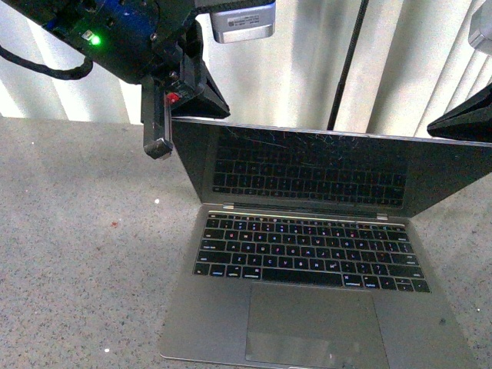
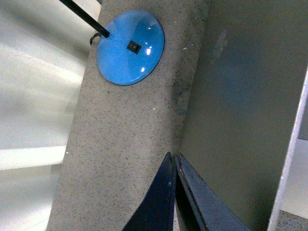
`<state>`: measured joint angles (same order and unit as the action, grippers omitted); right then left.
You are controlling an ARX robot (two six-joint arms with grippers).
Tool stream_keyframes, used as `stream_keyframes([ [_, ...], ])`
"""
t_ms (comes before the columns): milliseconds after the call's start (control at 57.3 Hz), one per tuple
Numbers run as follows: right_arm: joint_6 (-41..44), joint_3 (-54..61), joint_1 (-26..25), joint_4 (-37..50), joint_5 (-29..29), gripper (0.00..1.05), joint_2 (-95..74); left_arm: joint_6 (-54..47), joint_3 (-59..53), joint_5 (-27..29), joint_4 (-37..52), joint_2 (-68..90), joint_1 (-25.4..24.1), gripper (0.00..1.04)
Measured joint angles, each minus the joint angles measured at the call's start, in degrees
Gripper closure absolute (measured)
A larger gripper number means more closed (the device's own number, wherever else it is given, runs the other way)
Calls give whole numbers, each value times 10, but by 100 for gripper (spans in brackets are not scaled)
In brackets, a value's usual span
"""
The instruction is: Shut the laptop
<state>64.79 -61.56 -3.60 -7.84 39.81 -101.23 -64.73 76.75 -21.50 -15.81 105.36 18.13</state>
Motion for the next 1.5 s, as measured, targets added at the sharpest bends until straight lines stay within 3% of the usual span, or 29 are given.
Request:
stream_keyframes([
  [1502, 9, 49, 51, -7, 10, 102, 32, -12, -29, 5, 15, -5, 6, 101],
])
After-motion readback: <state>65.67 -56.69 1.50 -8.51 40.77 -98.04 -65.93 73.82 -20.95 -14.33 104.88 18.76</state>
